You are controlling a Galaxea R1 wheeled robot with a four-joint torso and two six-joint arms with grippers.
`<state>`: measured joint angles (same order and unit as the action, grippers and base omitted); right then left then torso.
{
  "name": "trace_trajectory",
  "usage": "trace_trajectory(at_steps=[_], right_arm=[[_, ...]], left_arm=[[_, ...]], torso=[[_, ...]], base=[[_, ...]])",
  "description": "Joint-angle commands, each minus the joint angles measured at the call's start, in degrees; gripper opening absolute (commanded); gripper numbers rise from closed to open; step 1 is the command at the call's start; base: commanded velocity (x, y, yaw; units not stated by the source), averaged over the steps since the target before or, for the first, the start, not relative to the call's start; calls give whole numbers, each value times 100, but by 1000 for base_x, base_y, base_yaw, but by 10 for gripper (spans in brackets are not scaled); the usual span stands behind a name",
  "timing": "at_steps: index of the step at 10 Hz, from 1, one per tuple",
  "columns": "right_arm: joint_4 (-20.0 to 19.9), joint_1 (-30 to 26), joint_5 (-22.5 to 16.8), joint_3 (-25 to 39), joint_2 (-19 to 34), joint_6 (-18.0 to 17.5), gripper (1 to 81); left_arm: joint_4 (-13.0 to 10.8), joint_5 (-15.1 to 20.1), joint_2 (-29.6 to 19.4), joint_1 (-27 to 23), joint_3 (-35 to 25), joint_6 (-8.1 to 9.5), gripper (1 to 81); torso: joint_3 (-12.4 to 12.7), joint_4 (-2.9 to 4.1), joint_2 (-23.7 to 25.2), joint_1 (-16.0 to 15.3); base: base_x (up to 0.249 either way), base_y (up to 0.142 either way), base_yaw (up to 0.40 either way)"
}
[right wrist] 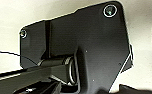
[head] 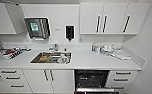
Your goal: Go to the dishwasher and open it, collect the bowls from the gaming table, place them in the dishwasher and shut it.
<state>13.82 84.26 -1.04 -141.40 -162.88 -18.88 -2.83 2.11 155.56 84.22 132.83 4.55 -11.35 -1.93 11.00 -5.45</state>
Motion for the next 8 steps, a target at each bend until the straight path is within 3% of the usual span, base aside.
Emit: trace_trajectory(at_steps=[1,2,3,6,7,8], right_arm=[[68,-273,-283,17,77,25,811],[68,-274,-283,8,77,25,811],[68,-282,-283,-9,77,25,811],[59,-282,-283,-27,77,25,811],[50,-274,-283,-27,77,25,811],[50,-273,-283,-27,69,25,811]], left_arm=[[-25,360,37,-244,129,-33,811],[-25,378,168,-244,305,-42,811],[-25,387,404,-244,619,-42,811],[-16,413,757,-244,1131,-24,811],[-16,413,757,-244,1158,-33,811],[-16,413,757,-244,1167,-50,811]], torso=[[0,0,0,0],[138,0,7,-5],[35,0,9,-5],[89,0,9,2],[89,0,-566,373],[89,0,-610,404]], base=[[0,0,0],[0,0,0],[0,0,0],[0,0,0],[0,0,0],[0,0,0]])
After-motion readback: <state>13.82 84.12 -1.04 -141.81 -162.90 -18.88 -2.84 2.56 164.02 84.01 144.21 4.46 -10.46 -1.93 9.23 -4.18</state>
